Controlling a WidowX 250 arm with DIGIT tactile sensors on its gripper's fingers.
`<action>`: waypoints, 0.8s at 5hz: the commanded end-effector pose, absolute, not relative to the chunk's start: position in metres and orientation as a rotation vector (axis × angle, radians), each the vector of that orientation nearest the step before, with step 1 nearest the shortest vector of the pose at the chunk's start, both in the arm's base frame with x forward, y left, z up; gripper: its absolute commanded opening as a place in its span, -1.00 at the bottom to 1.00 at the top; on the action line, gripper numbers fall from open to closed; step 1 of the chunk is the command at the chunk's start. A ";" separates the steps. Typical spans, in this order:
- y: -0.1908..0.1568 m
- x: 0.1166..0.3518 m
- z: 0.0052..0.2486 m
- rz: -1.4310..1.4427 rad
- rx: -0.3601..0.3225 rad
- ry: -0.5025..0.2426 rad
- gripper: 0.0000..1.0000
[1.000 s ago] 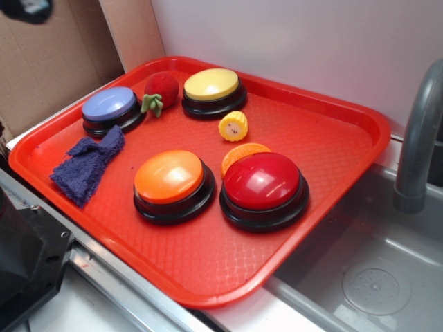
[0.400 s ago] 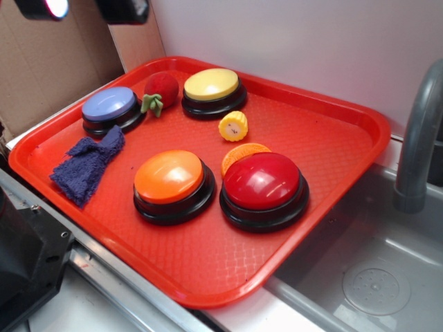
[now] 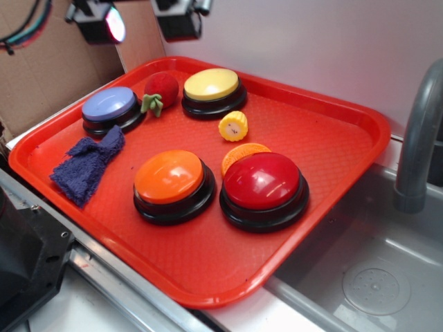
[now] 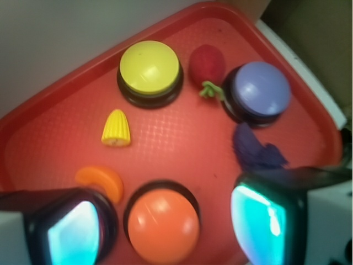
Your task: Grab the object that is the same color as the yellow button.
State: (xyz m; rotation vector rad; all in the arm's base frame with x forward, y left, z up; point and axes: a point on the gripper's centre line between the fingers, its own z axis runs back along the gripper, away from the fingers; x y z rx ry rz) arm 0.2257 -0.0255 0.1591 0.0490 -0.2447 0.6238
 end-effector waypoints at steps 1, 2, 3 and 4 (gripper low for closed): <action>-0.014 0.269 0.117 0.695 0.024 -0.323 1.00; -0.010 0.278 0.096 0.751 0.111 -0.273 1.00; -0.015 0.293 0.071 0.746 0.065 -0.271 1.00; -0.019 0.301 0.058 0.723 0.092 -0.257 1.00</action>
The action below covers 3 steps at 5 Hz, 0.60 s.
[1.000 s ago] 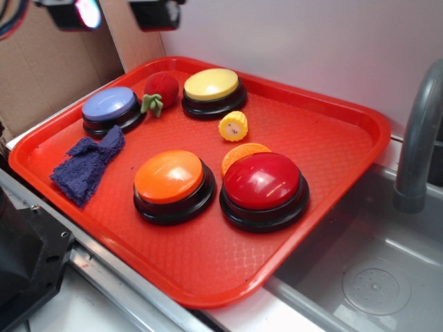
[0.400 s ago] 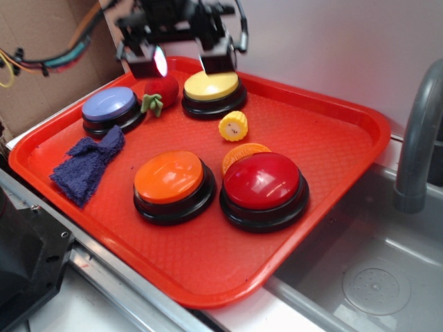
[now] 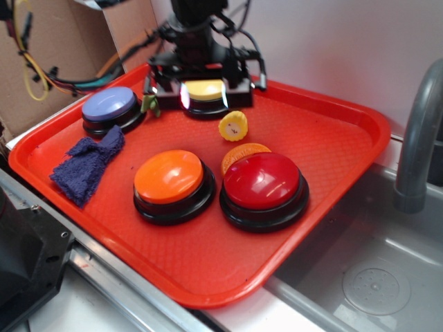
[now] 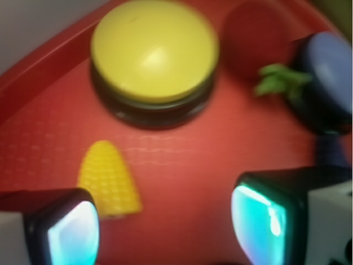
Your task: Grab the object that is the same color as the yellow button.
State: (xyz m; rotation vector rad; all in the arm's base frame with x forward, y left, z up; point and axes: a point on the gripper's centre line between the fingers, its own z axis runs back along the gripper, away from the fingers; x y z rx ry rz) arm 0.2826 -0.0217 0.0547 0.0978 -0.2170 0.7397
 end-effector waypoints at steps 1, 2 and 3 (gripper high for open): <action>-0.025 0.306 0.051 0.695 -0.031 -0.295 1.00; -0.027 0.307 0.044 0.688 -0.044 -0.282 1.00; -0.027 0.306 0.038 0.699 -0.035 -0.268 1.00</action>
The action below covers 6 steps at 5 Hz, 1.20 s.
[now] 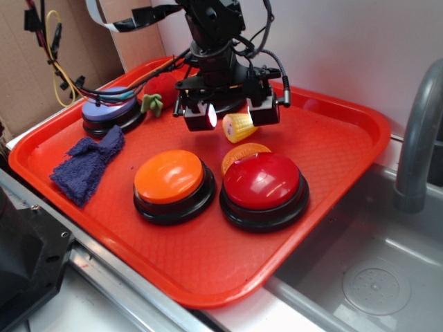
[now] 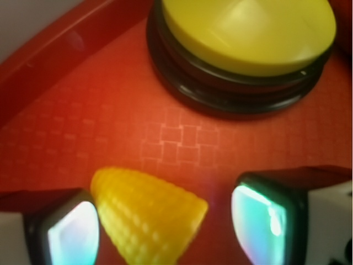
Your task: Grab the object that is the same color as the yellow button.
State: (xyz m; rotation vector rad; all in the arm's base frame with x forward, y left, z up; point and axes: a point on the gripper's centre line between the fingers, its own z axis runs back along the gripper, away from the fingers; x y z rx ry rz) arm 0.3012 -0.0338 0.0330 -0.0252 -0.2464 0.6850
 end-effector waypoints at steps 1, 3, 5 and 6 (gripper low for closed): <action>-0.026 0.306 0.034 0.690 -0.051 -0.263 1.00; -0.033 0.305 0.042 0.671 -0.013 -0.251 -1.00; -0.029 0.289 0.102 0.472 0.007 -0.165 -1.00; -0.033 0.277 0.131 0.350 0.000 -0.134 -1.00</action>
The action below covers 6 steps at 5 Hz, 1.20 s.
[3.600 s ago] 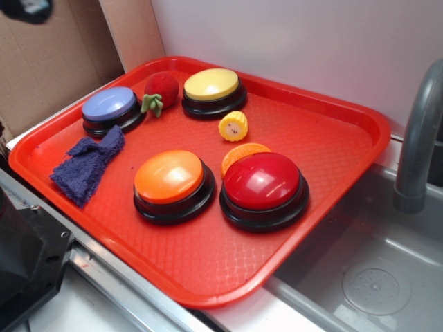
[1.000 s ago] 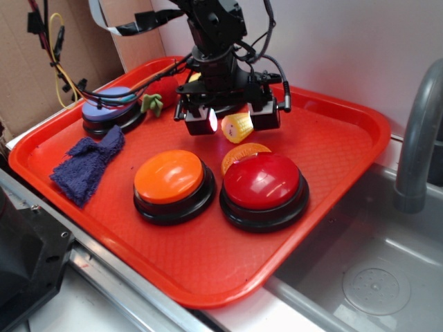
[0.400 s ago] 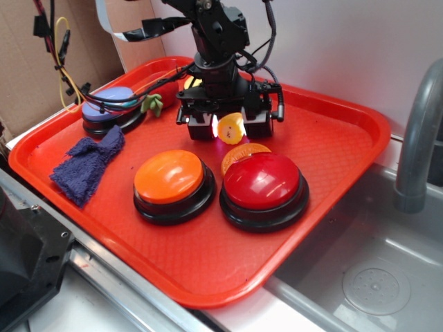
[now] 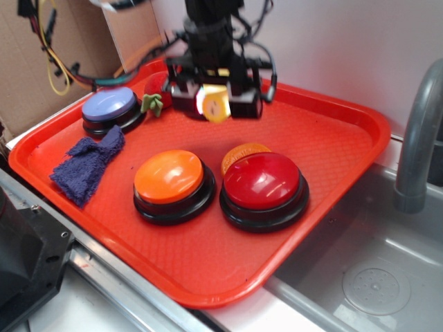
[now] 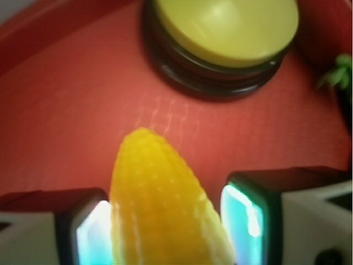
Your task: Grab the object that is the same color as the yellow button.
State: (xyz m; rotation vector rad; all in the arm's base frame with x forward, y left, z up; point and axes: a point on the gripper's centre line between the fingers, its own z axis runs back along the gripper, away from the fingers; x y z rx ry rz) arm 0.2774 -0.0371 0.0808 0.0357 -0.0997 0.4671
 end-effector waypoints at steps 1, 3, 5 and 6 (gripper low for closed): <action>-0.035 0.264 0.150 0.238 -0.010 -0.046 -1.00; -0.032 0.233 0.177 0.015 -0.061 -0.089 -1.00; -0.028 0.204 0.191 0.046 -0.058 -0.153 -1.00; -0.009 0.193 0.193 0.159 -0.024 -0.116 -1.00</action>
